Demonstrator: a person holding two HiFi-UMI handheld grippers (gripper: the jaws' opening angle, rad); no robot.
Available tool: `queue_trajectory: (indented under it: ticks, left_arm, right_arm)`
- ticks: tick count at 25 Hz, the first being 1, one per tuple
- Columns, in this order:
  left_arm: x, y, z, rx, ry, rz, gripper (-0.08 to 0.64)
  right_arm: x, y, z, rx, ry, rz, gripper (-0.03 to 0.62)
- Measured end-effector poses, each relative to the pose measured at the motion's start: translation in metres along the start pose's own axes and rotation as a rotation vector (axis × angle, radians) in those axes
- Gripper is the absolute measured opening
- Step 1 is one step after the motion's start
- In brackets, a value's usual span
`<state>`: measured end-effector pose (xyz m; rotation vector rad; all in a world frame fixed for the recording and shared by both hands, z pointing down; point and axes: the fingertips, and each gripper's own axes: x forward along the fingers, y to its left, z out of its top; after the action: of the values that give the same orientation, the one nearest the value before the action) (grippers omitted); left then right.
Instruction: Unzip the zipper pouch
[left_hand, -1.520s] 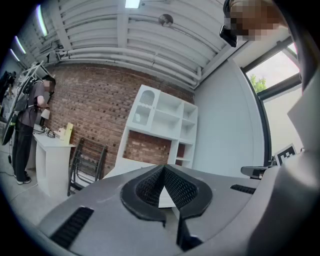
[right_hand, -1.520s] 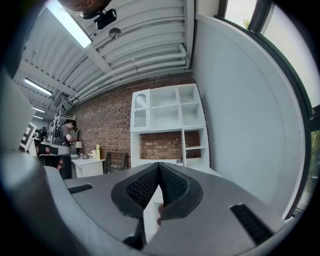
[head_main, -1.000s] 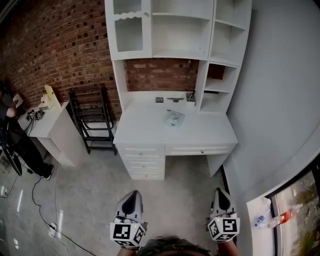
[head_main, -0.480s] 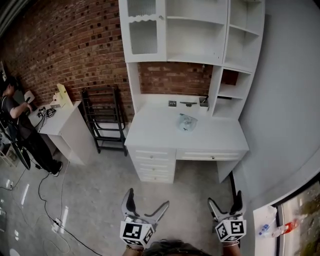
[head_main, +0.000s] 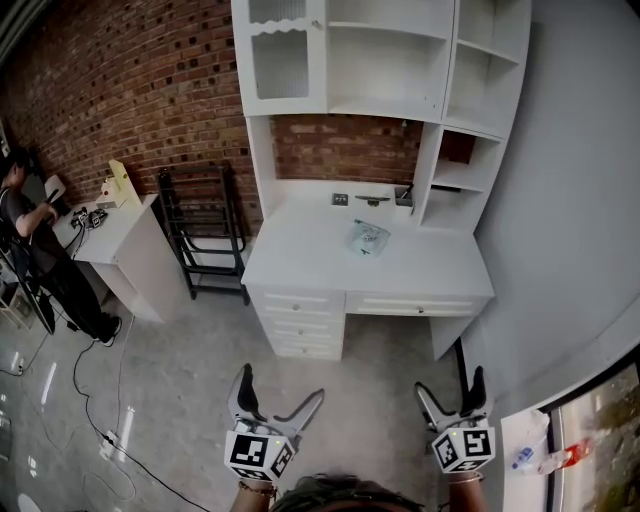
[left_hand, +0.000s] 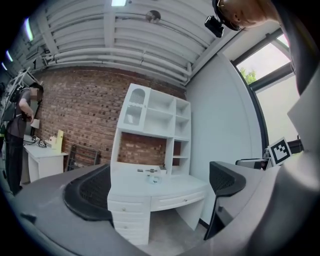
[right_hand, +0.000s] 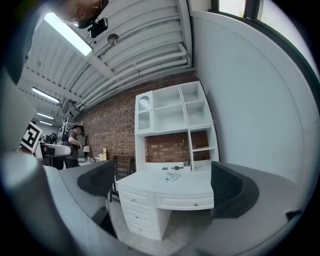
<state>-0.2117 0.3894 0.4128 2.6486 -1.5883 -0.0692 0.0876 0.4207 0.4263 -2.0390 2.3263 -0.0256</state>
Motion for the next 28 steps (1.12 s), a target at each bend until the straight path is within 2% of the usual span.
queue_trajectory:
  ticks: [3, 6, 10, 16, 20, 28]
  left_arm:
    - [0.009, -0.004, -0.003, -0.006, 0.005, -0.001, 0.572]
    - [0.021, -0.01, -0.006, -0.013, 0.008, -0.001, 0.572]
    - [0.039, -0.013, -0.006, -0.02, 0.014, 0.012, 0.572]
    - [0.071, -0.004, -0.011, -0.021, 0.028, 0.005, 0.572]
    - [0.11, 0.012, -0.017, -0.023, 0.015, -0.005, 0.572]
    - [0.227, 0.053, -0.02, -0.03, 0.043, -0.055, 0.572]
  right_arm:
    - [0.007, -0.004, -0.001, 0.001, -0.002, 0.017, 0.575]
    - [0.016, -0.017, -0.001, 0.057, -0.012, 0.016, 0.575]
    - [0.032, -0.029, -0.005, 0.04, -0.006, 0.026, 0.574]
    - [0.062, -0.04, -0.017, 0.075, 0.003, 0.031, 0.574]
    - [0.099, -0.048, -0.022, 0.041, -0.001, 0.038, 0.574]
    - [0.213, -0.073, -0.02, 0.035, 0.0, -0.016, 0.574]
